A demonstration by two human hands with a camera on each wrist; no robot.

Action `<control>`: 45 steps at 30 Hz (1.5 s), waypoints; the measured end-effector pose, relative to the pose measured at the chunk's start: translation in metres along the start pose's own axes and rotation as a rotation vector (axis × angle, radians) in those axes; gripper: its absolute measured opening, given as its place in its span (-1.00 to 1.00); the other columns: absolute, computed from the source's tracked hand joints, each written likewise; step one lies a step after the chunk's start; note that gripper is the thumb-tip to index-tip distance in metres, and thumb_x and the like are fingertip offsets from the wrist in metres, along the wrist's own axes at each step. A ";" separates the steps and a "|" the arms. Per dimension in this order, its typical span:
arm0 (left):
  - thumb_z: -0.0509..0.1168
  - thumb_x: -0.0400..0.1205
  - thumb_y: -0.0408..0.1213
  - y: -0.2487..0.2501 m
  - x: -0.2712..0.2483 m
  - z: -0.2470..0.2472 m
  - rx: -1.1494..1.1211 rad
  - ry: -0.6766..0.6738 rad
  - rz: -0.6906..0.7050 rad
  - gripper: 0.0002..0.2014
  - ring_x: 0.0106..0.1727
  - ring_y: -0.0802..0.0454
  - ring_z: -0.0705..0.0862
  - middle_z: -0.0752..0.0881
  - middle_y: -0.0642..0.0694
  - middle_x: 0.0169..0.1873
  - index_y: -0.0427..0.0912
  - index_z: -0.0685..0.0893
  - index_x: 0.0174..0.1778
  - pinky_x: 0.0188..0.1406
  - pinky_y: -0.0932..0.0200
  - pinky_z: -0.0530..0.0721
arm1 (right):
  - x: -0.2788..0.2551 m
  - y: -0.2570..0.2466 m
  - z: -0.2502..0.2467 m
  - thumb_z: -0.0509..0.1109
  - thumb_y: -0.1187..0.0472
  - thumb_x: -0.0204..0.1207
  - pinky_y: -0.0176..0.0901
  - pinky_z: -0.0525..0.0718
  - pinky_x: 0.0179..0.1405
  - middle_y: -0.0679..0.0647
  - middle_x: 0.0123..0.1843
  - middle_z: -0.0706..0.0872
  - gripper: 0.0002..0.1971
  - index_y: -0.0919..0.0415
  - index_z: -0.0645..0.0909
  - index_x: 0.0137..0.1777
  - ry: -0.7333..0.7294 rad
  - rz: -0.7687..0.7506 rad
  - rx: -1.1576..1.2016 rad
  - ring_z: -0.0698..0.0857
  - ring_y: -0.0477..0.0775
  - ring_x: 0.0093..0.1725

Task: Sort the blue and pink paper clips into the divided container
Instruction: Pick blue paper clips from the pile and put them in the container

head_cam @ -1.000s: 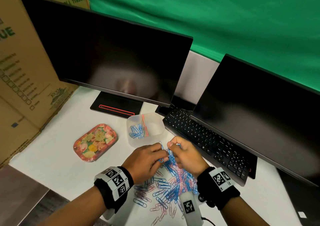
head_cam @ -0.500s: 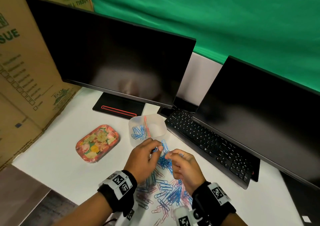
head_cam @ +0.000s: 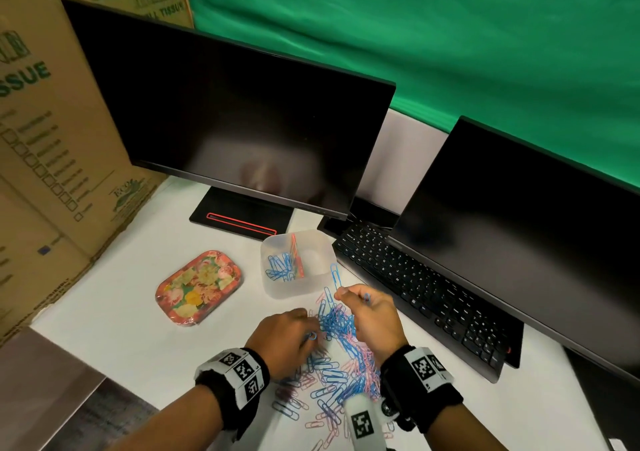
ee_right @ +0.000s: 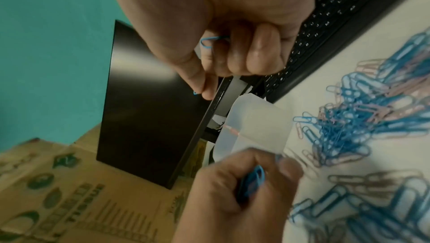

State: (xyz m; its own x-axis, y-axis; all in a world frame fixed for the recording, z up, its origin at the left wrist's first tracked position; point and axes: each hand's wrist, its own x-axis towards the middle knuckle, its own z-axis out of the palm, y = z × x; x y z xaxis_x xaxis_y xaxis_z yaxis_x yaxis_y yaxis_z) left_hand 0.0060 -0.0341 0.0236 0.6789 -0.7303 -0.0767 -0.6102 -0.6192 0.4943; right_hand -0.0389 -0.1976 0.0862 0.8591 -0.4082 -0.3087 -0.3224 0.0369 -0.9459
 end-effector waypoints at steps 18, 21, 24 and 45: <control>0.17 0.72 -0.02 -0.036 0.047 -0.077 -1.585 0.163 -0.774 -0.66 -0.32 -0.07 0.61 0.65 -0.20 -0.31 -0.27 0.61 0.07 -0.32 0.08 0.64 | 0.096 -0.025 0.070 0.43 0.11 0.36 -0.28 0.41 -0.49 -0.01 -0.52 0.54 -0.78 0.20 0.63 -0.44 -0.227 0.078 -0.809 0.56 0.05 -0.40; 0.17 0.71 -0.01 -0.041 0.057 -0.089 -1.554 0.212 -0.873 -0.66 -0.21 -0.15 0.65 0.66 -0.28 -0.23 -0.27 0.55 0.08 -0.07 -0.05 0.71 | 0.104 -0.034 0.085 0.40 0.18 0.36 -0.30 0.43 -0.56 0.05 -0.45 0.58 -0.89 0.15 0.58 -0.35 -0.240 0.144 -0.838 0.56 0.06 -0.46; 0.17 0.72 -0.04 -0.044 0.065 -0.093 -1.522 0.226 -0.911 -0.64 -0.11 -0.19 0.60 0.60 -0.31 -0.20 -0.32 0.50 0.16 0.07 -0.09 0.69 | 0.115 -0.038 0.095 0.38 0.23 0.31 -0.07 0.77 -0.37 0.18 -0.35 0.74 -0.91 0.24 0.66 -0.24 -0.245 0.171 -0.790 0.73 0.21 -0.37; 0.26 0.54 -0.32 -0.048 0.020 -0.016 -0.084 -0.130 -0.261 -0.78 -0.05 0.04 0.72 0.76 0.08 -0.10 0.03 0.75 -0.05 -0.13 0.29 0.52 | 0.039 0.053 0.030 0.29 0.21 0.48 -0.11 0.72 0.07 0.09 0.04 0.80 -0.79 0.04 0.75 -0.02 -0.401 -0.049 -1.093 0.75 0.19 0.06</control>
State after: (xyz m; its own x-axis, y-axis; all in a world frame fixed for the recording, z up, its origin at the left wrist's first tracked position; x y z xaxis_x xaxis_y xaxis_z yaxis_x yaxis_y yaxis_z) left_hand 0.0548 -0.0145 0.0122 0.7469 -0.5836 -0.3186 -0.3819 -0.7688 0.5129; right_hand -0.0105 -0.1842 0.0211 0.8813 -0.0620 -0.4685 -0.2880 -0.8564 -0.4284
